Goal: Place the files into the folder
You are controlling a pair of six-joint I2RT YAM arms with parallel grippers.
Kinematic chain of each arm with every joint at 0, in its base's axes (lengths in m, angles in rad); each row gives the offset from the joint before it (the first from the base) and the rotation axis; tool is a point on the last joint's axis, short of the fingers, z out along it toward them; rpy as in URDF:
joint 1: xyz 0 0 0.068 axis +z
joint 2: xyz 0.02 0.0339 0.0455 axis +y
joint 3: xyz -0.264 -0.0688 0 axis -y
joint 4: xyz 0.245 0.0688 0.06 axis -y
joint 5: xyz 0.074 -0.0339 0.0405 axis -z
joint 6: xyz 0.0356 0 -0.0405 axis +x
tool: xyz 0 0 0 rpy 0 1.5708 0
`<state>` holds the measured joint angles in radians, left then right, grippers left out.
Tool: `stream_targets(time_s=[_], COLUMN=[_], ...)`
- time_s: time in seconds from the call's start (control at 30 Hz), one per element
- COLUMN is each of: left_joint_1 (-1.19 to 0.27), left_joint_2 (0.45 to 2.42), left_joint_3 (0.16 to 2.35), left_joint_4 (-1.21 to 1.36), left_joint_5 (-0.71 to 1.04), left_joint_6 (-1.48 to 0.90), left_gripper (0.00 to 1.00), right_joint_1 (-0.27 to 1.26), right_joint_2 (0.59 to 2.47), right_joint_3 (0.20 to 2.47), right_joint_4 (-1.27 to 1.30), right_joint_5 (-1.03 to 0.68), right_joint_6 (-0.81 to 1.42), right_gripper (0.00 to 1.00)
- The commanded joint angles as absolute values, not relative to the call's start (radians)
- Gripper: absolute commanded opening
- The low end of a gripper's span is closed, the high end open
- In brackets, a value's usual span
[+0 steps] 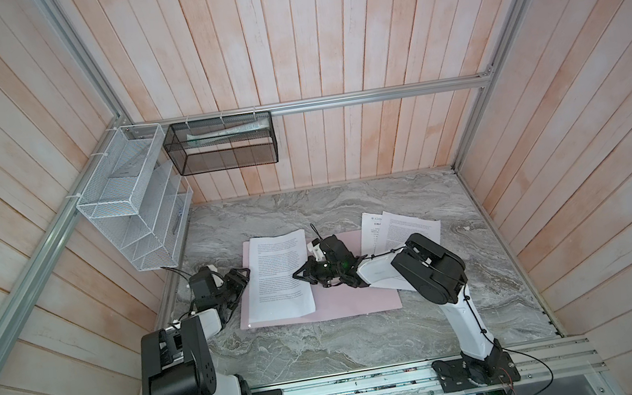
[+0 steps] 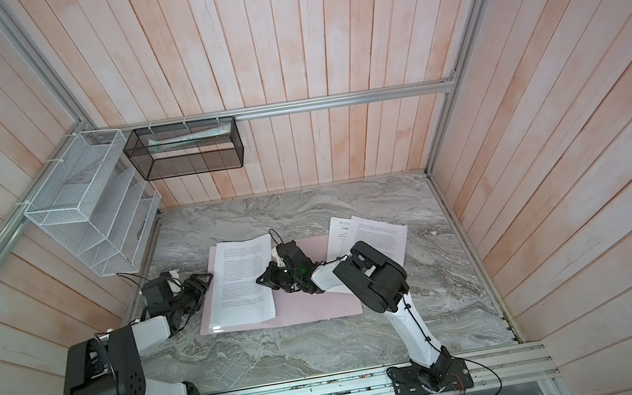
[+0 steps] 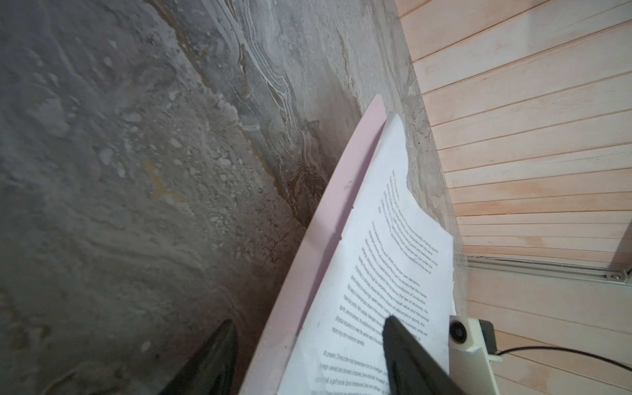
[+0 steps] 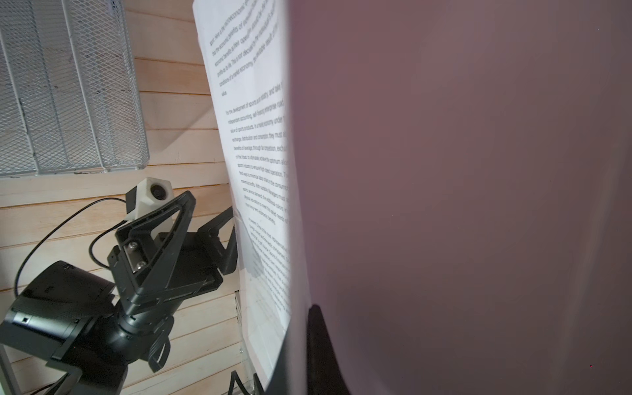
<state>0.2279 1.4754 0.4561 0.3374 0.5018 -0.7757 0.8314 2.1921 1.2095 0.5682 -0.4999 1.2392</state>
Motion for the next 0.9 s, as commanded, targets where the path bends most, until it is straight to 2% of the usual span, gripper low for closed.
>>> stream_targets(time_s=[0.0, 0.47, 0.6, 0.63, 0.67, 0.7, 0.77, 0.83, 0.87], left_joint_1=[0.223, 0.219, 0.219, 0.219, 0.219, 0.219, 0.219, 0.219, 0.219], left_joint_2=[1.468, 1.471, 1.468, 1.465, 1.464, 1.462, 1.459, 1.453, 1.451], left_joint_3=[0.436, 0.419, 0.419, 0.419, 0.42, 0.422, 0.426, 0.43, 0.429], left_joint_4=[0.363, 0.39, 0.384, 0.384, 0.38, 0.375, 0.366, 0.359, 0.358], left_joint_5=[0.526, 0.522, 0.522, 0.522, 0.523, 0.523, 0.524, 0.525, 0.525], left_joint_6=[-0.791, -0.808, -0.806, -0.805, -0.802, -0.799, -0.794, -0.788, -0.788], left_gripper=[0.69, 0.69, 0.69, 0.69, 0.69, 0.69, 0.69, 0.69, 0.69], right_joint_1=[0.852, 0.871, 0.87, 0.868, 0.867, 0.865, 0.858, 0.853, 0.852], right_joint_2=[2.164, 2.181, 2.159, 2.154, 2.145, 2.138, 2.107, 2.071, 2.054], right_joint_3=[1.204, 1.181, 1.183, 1.207, 1.235, 1.248, 1.233, 1.204, 1.191], right_joint_4=[0.575, 0.597, 0.57, 0.515, 0.446, 0.403, 0.355, 0.317, 0.299], right_joint_5=[-0.514, -0.484, -0.477, -0.478, -0.482, -0.484, -0.481, -0.485, -0.49], right_joint_6=[1.263, 1.336, 1.285, 1.238, 1.184, 1.148, 1.11, 1.082, 1.068], right_gripper=[0.0, 0.0, 0.0, 0.03, 0.25, 0.38, 0.57, 0.67, 0.68])
